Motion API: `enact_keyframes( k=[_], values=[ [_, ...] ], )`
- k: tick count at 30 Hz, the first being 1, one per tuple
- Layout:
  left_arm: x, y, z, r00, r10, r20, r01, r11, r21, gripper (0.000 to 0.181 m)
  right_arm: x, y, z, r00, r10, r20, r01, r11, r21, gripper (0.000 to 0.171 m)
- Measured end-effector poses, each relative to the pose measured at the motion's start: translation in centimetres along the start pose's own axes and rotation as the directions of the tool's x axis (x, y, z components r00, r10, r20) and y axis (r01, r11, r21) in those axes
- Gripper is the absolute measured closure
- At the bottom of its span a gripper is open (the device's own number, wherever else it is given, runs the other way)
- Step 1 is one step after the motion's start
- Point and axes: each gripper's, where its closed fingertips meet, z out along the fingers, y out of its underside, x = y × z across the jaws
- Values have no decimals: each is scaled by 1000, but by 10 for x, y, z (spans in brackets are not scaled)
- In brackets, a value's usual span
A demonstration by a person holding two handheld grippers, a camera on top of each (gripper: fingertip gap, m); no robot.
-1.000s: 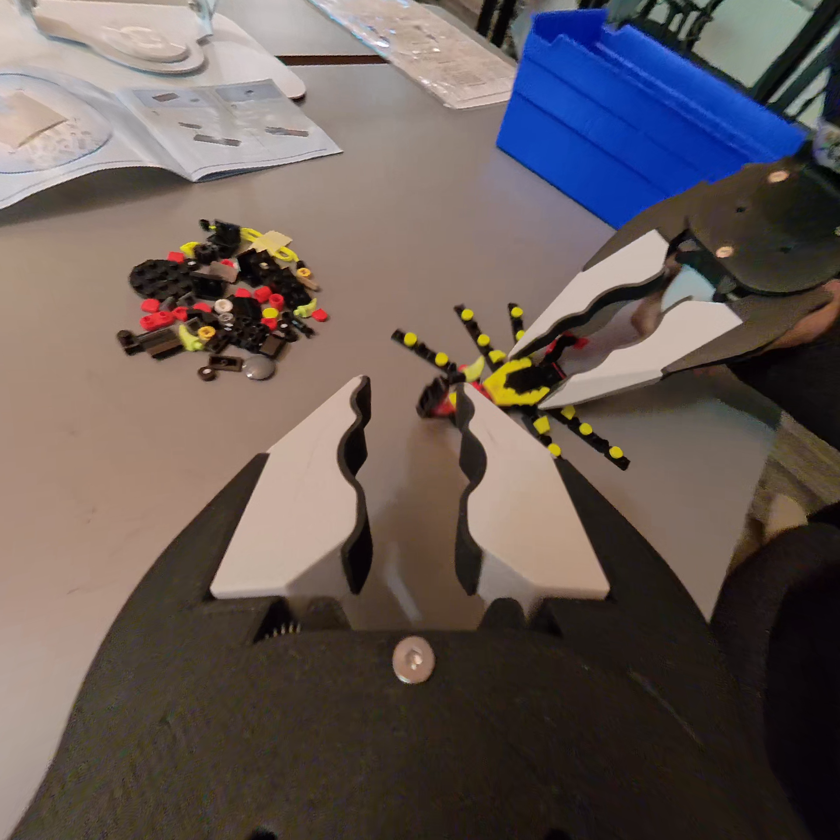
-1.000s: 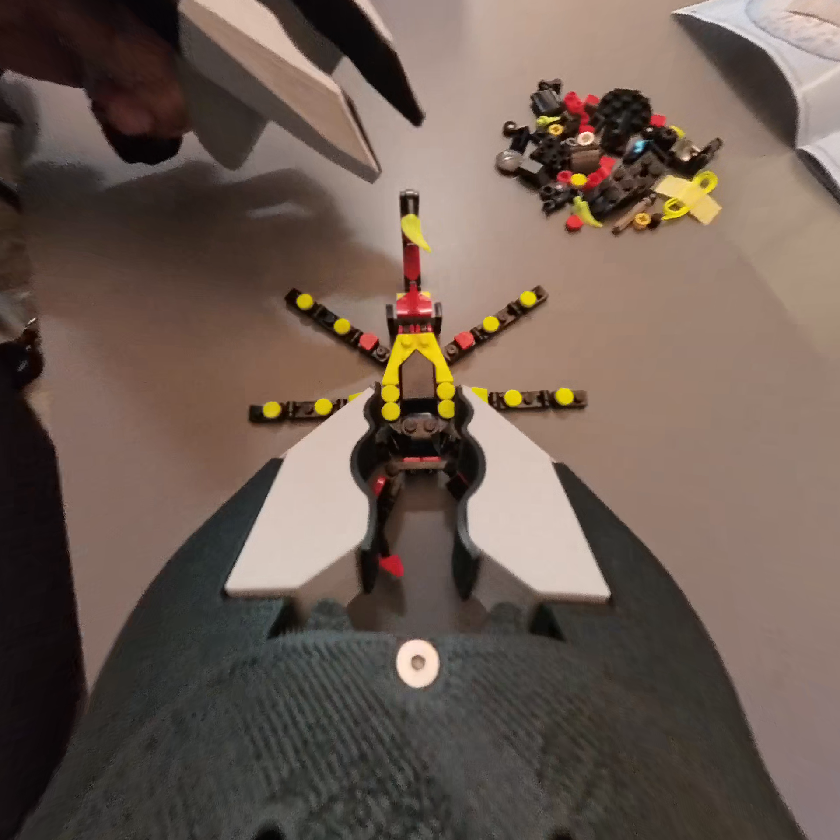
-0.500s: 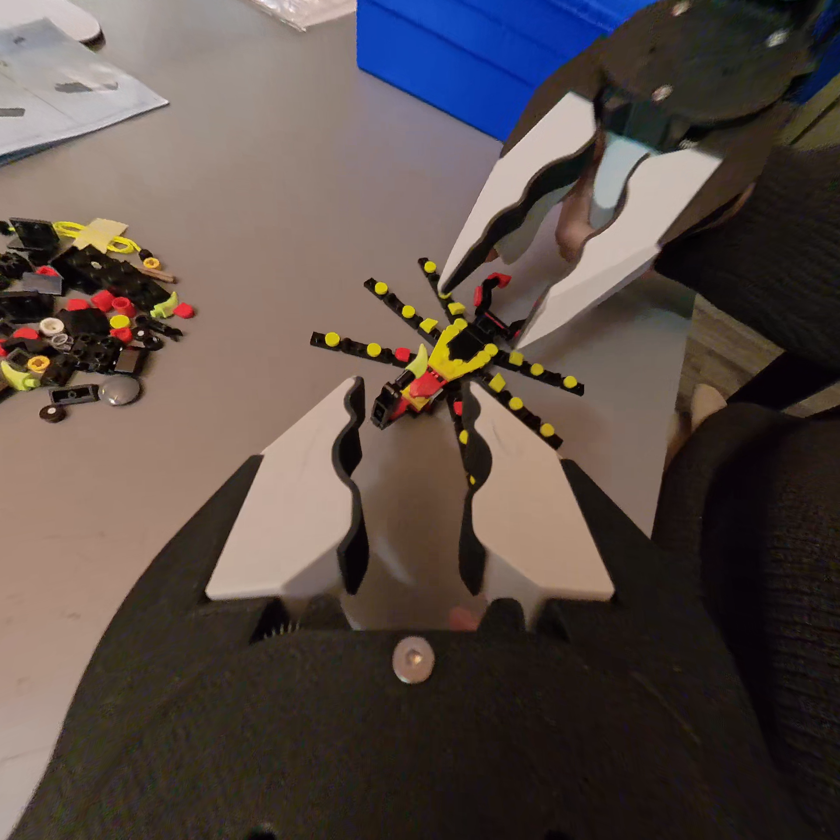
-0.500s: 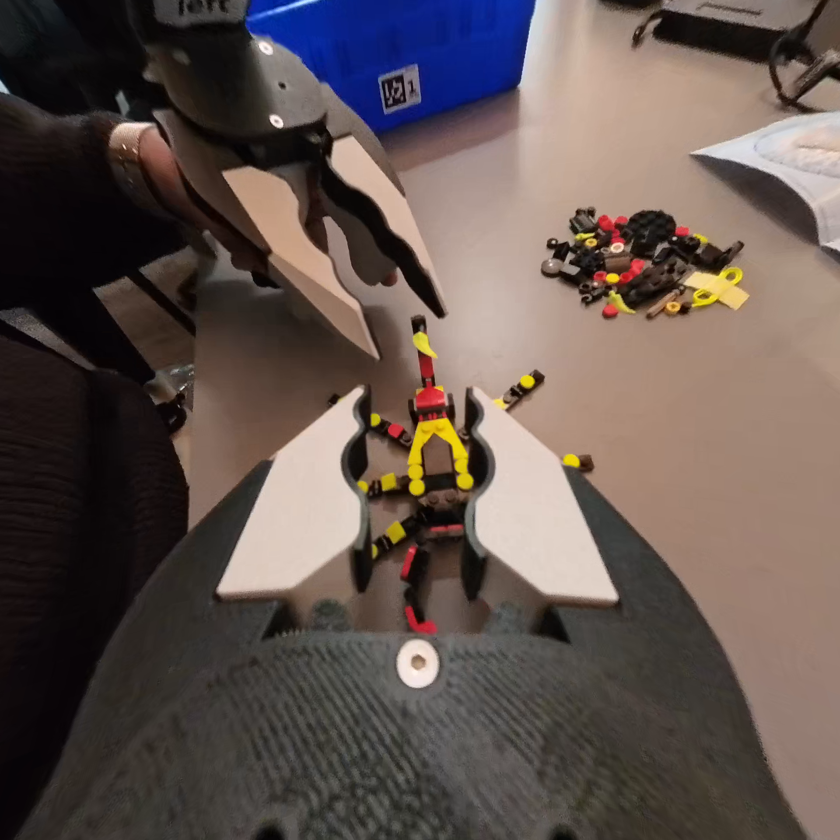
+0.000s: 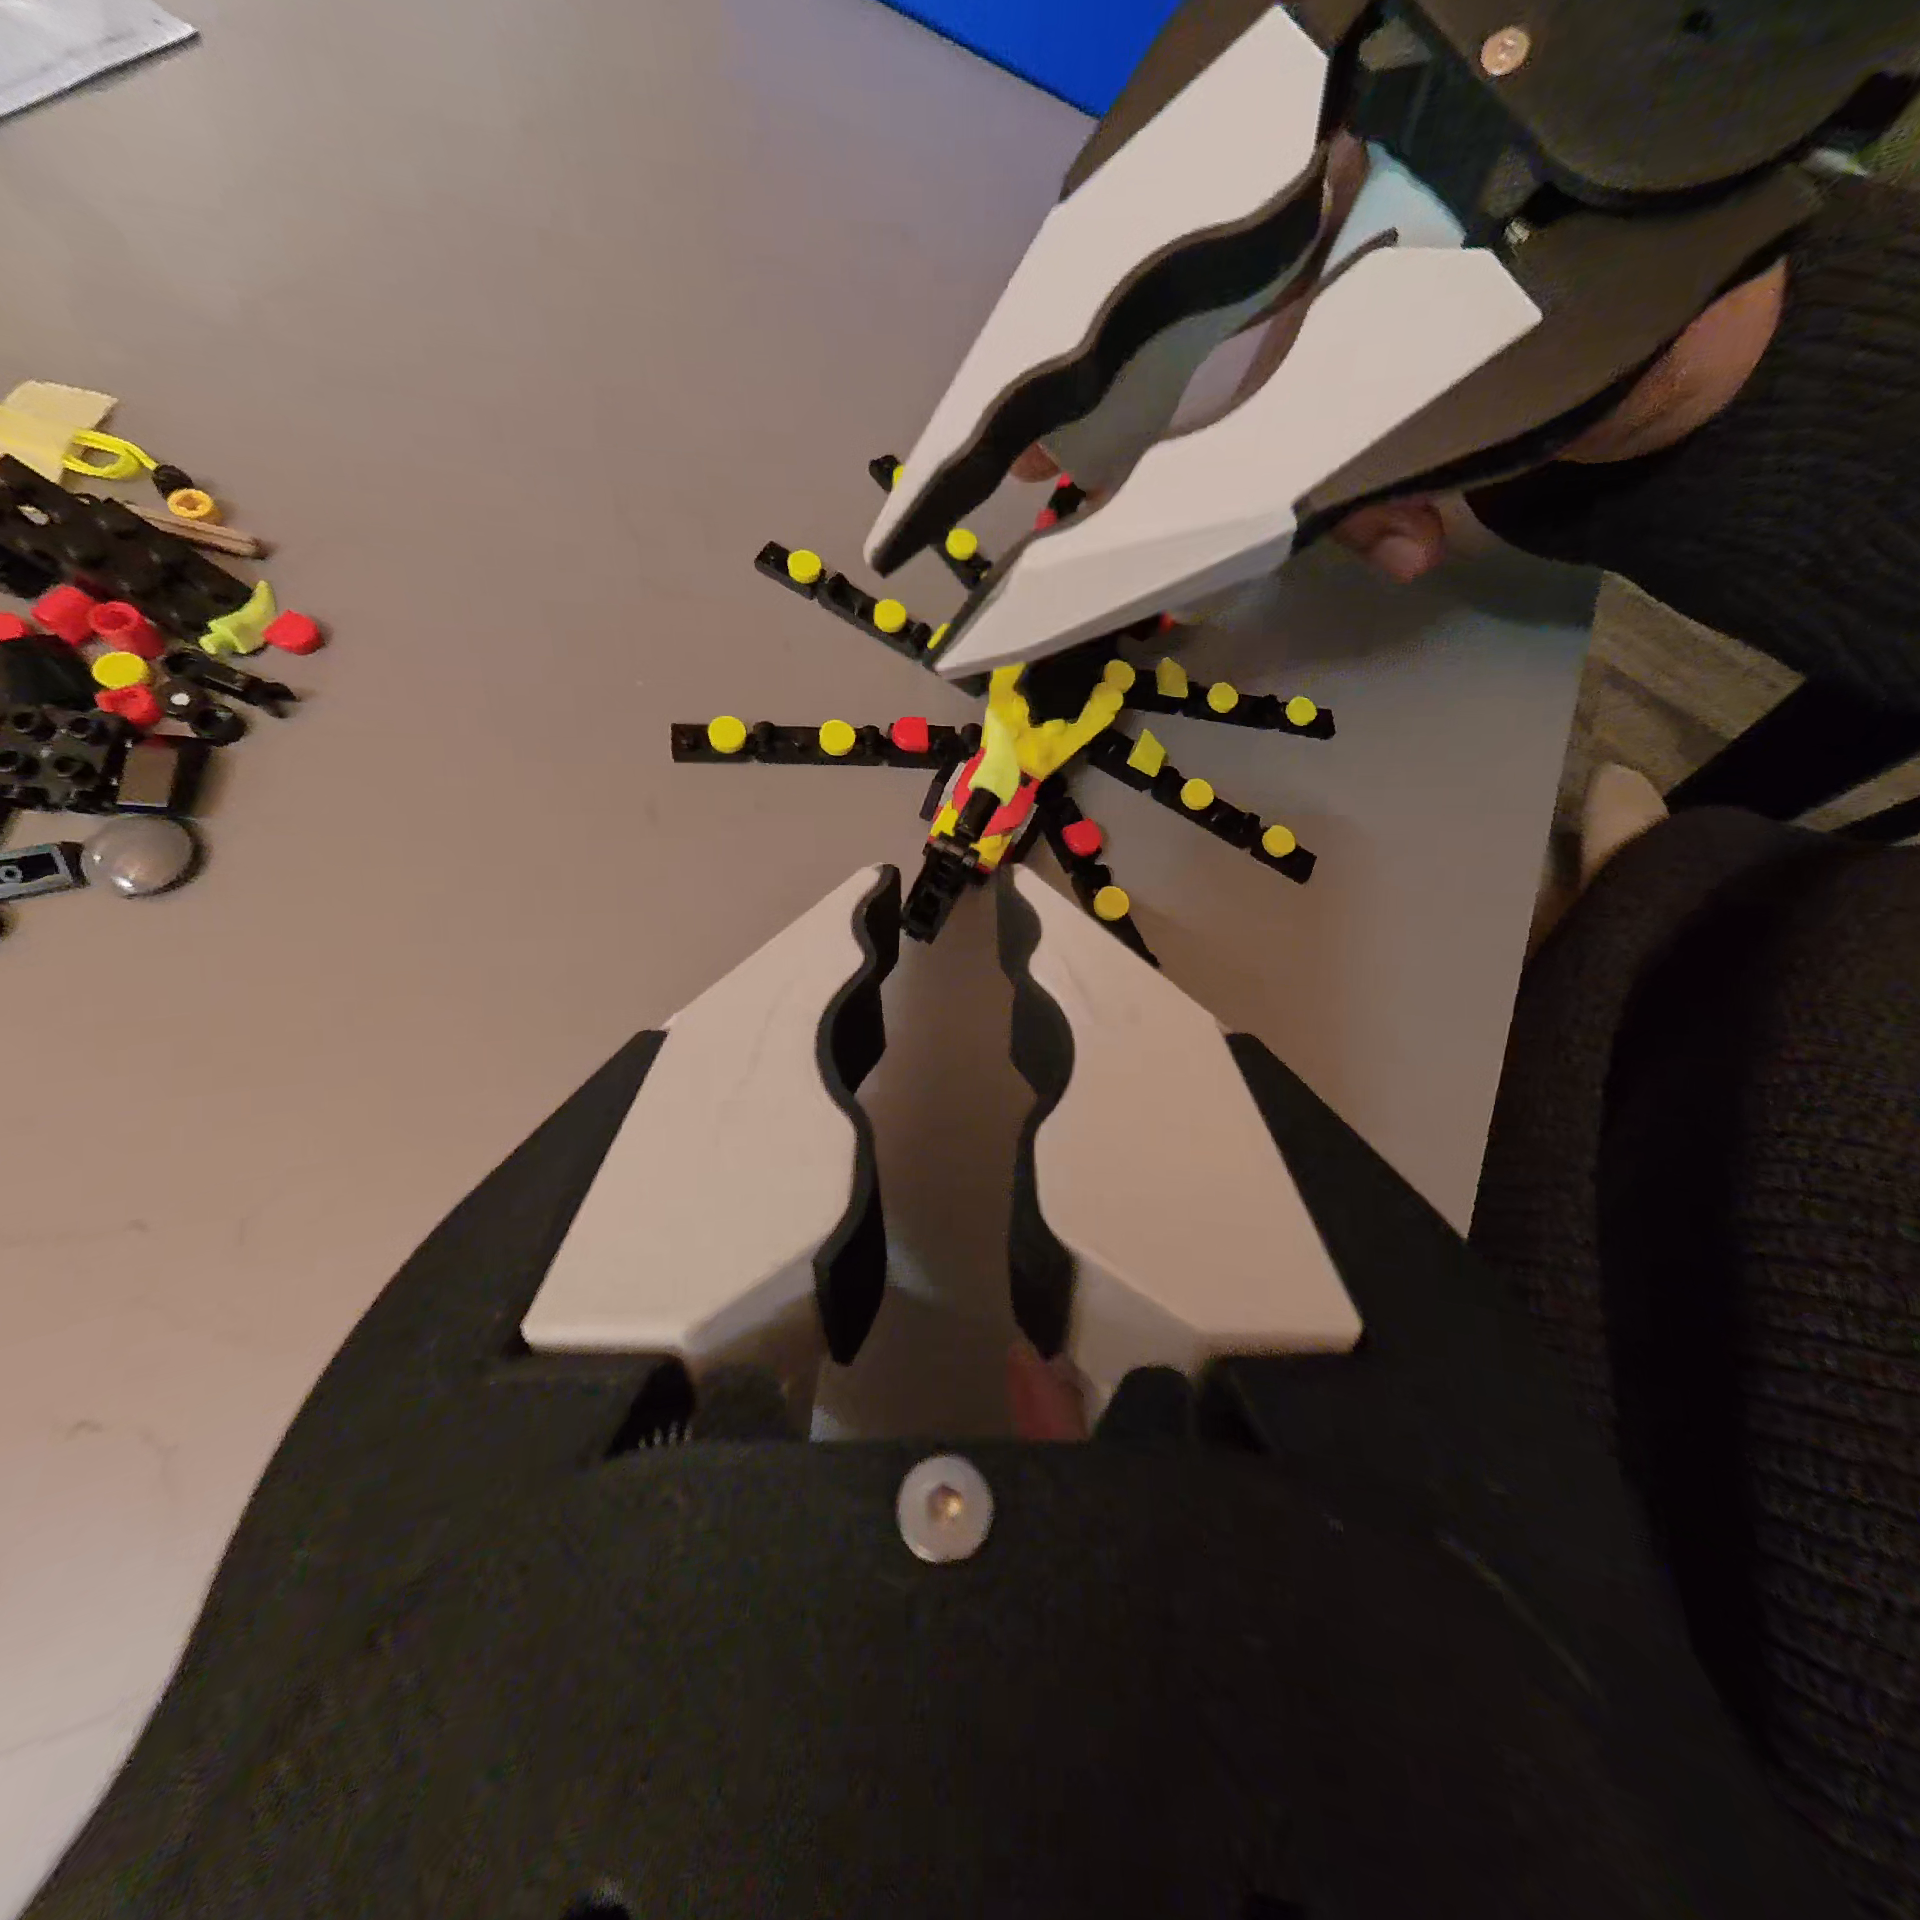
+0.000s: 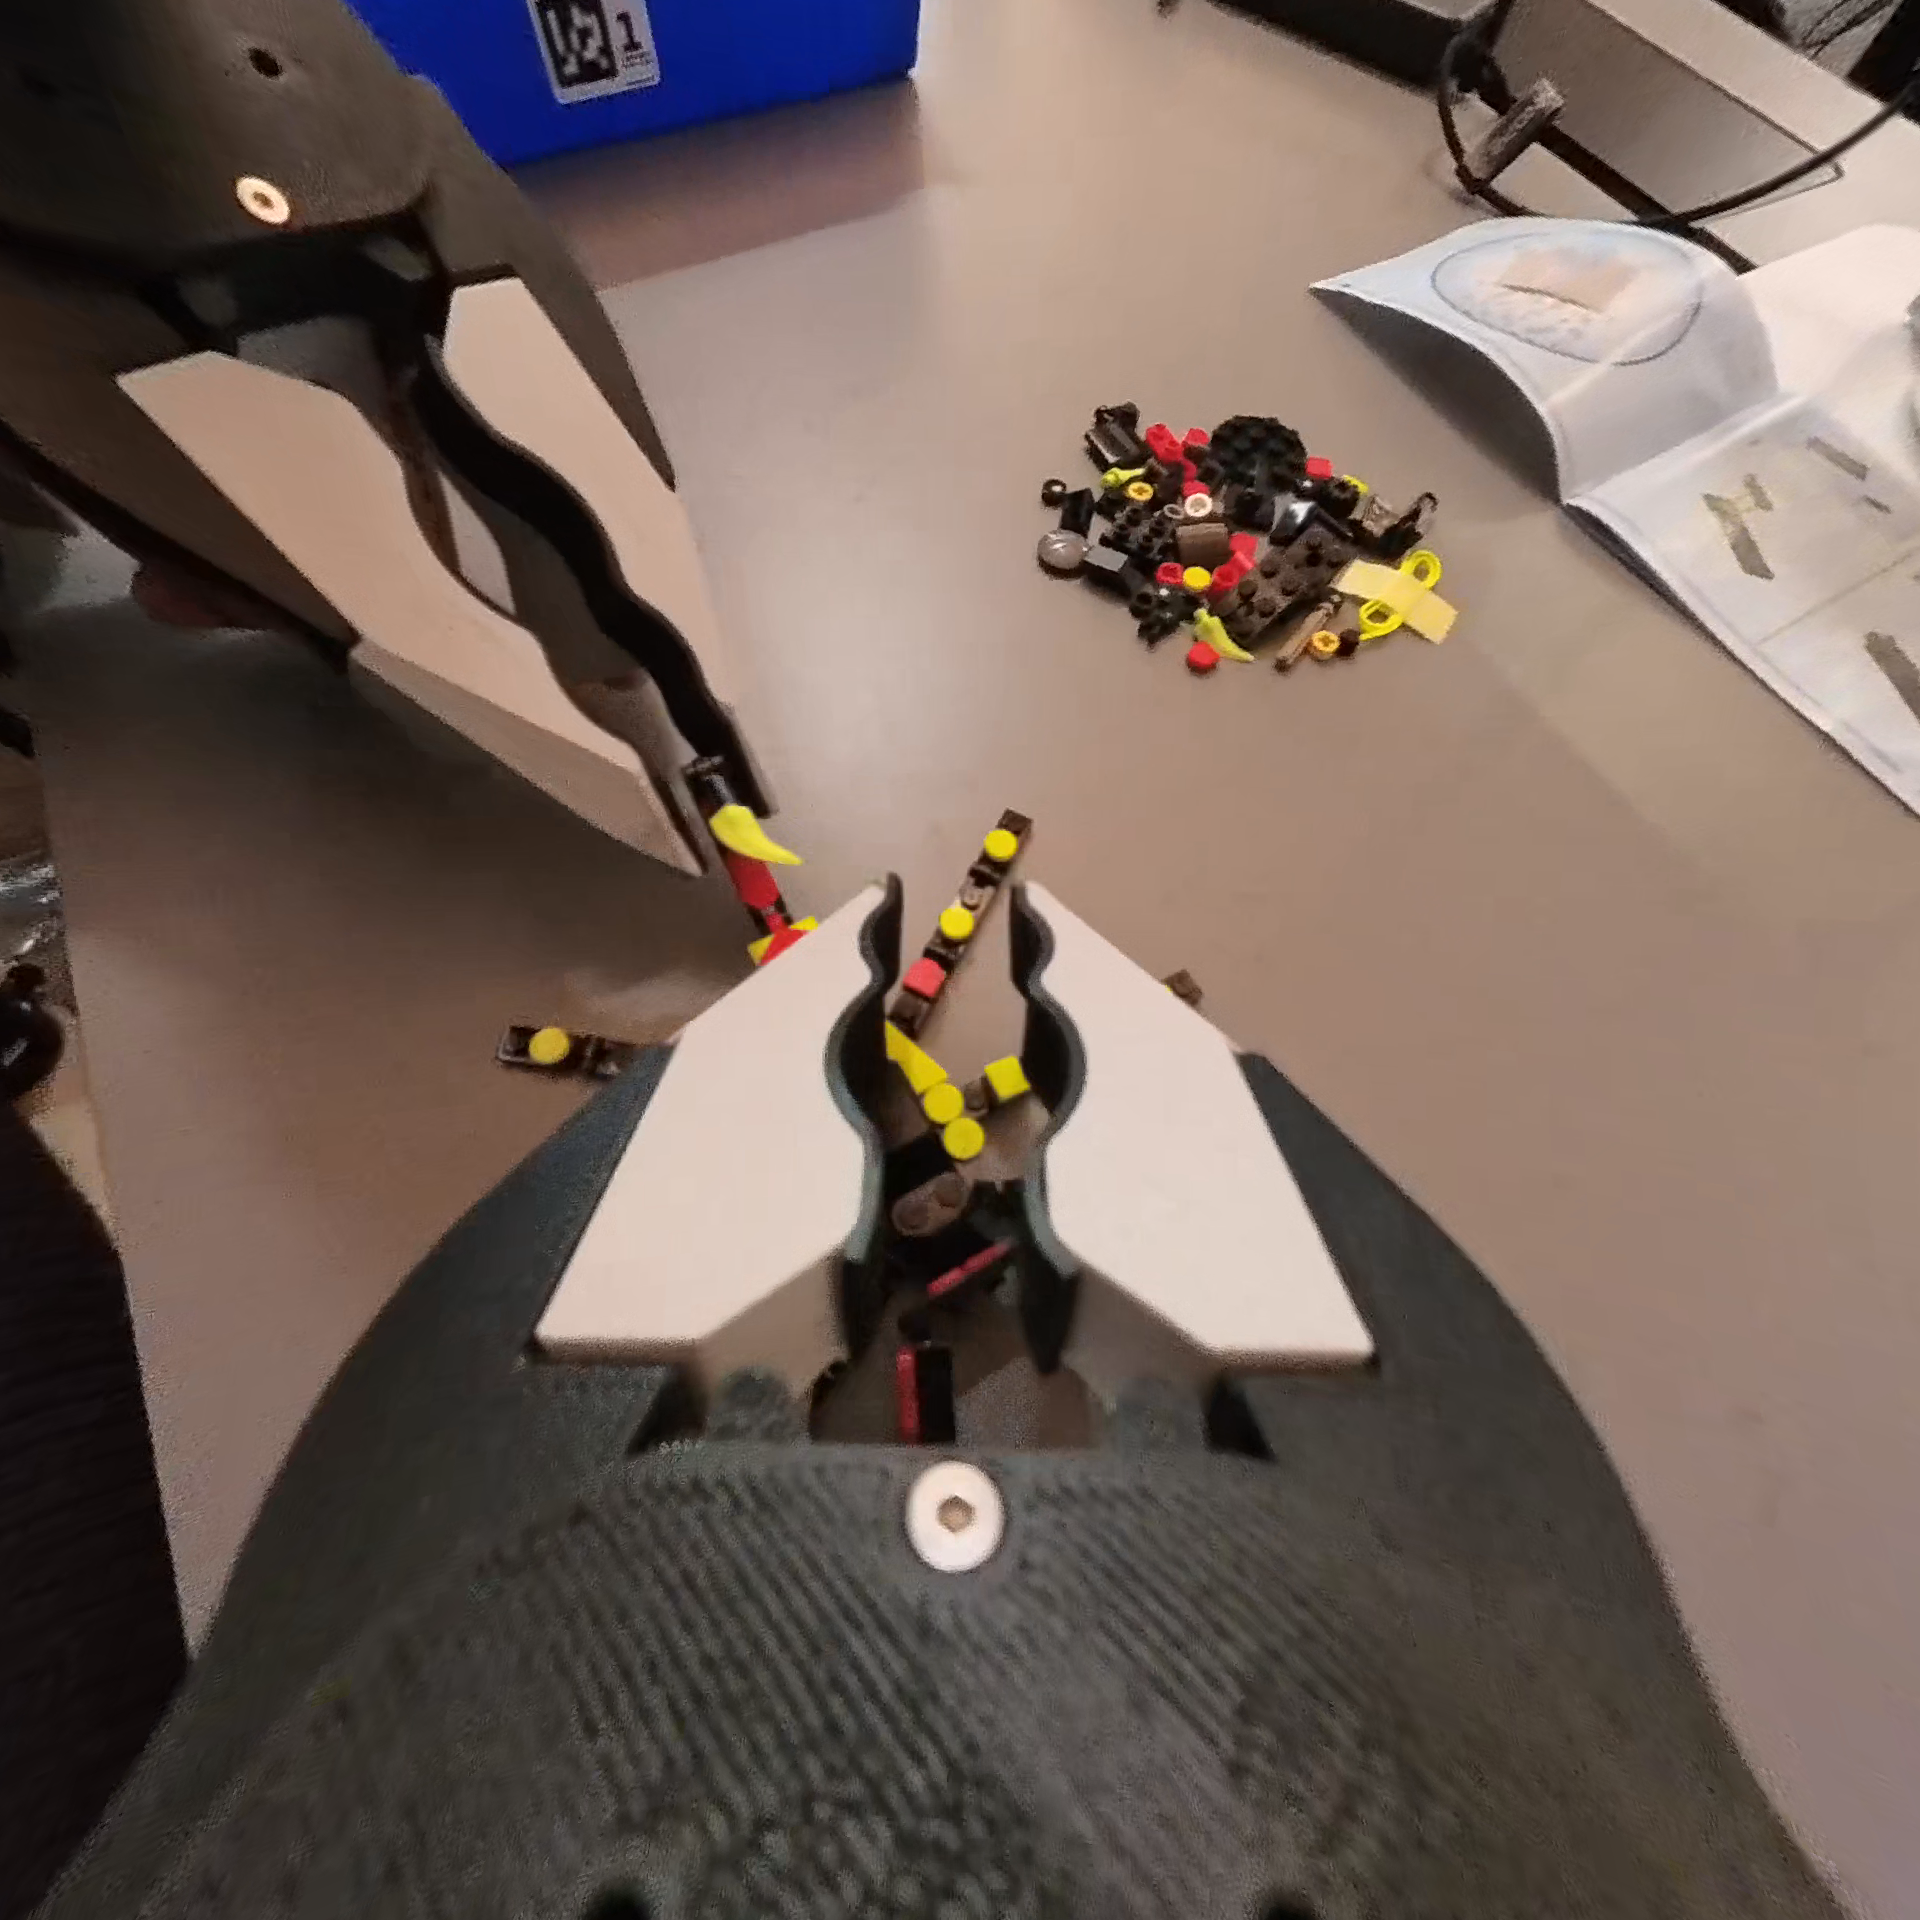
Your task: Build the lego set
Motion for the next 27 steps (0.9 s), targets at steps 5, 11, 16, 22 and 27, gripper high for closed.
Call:
enact_keyframes(
  k=[5,11,16,22,27],
  values=[
    [-1,-2,1,1000,21,23,-21,1000,10,140,-17,-10,-5,989,62,132,-69,996,49,150],
    [3,-9,0,999,46,27,-47,998,48,143,-24,-12,-6,932,253,259,-268,963,22,145],
    [-1,-7,1,999,29,41,-30,999,35,150,-29,-15,-7,879,334,339,-356,934,3,137],
    [2,-11,-1,998,45,35,-47,997,56,158,-34,-5,1,879,358,316,-359,932,-58,150],
    [1,-15,-3,998,49,42,-52,996,73,167,-35,-13,-3,836,412,363,-427,903,-43,151]
  ],
)
